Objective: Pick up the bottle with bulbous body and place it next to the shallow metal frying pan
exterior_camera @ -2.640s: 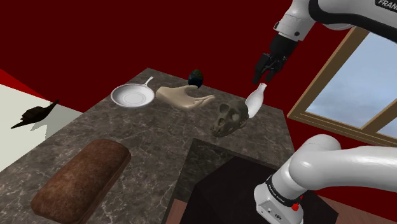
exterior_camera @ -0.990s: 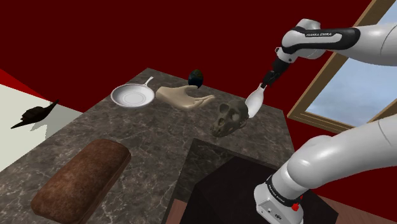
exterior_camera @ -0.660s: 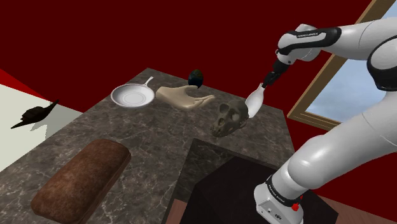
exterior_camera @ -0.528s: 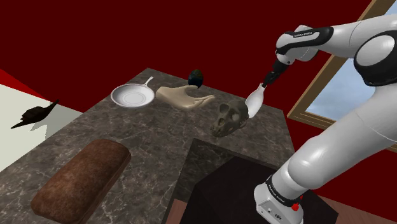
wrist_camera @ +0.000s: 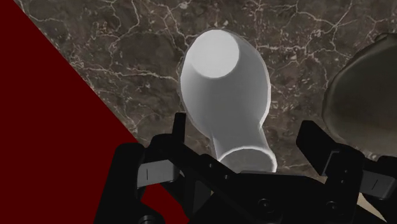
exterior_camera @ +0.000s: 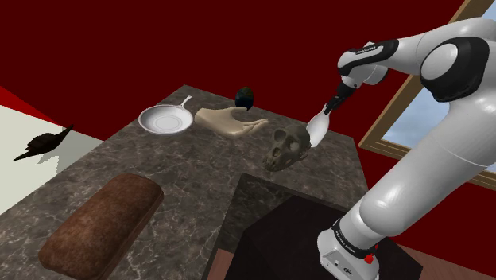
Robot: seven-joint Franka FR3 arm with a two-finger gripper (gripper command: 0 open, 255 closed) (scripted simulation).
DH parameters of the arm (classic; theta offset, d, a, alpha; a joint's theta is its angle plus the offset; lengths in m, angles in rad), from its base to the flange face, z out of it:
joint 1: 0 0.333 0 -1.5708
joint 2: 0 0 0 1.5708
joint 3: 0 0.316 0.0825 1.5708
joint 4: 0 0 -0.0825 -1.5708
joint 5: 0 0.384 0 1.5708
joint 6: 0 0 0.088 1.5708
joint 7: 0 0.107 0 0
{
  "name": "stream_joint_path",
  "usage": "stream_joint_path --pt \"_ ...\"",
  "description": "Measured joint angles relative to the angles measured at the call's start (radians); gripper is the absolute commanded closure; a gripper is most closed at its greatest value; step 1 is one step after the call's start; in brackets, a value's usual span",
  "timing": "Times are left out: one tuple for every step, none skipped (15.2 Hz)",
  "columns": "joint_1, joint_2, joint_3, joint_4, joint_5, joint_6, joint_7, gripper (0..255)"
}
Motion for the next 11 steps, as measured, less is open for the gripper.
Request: stream_joint_path --pt "0.0 0.007 0.0 -0.005 0.006 0.009 -0.004 0" --pt "0.0 0.01 -0.001 -0.007 0.009 0.014 -0.007 0" --pt "0.0 0.011 -0.001 -0.008 0.011 0.016 -0.008 0" --pt "0.0 0.012 -0.001 -0.009 0.011 0.018 -0.009 0" --pt "-0.001 0.012 -0.001 -0.009 0.012 0.018 -0.009 0" --pt "-0.001 0.013 -0.001 -0.01 0.012 0.019 -0.01 0" --pt "-0.001 0.013 -0.001 -0.01 0.012 0.019 -0.01 0" --pt "-0.001 0.013 -0.001 -0.01 0.012 0.019 -0.01 255" --pt "-0.001 0.013 -0.001 -0.01 0.012 0.019 -0.01 255" --pt "-0.001 0.013 -0.001 -0.009 0.012 0.019 -0.01 255" --pt "-0.001 0.013 -0.001 -0.009 0.012 0.019 -0.01 255"
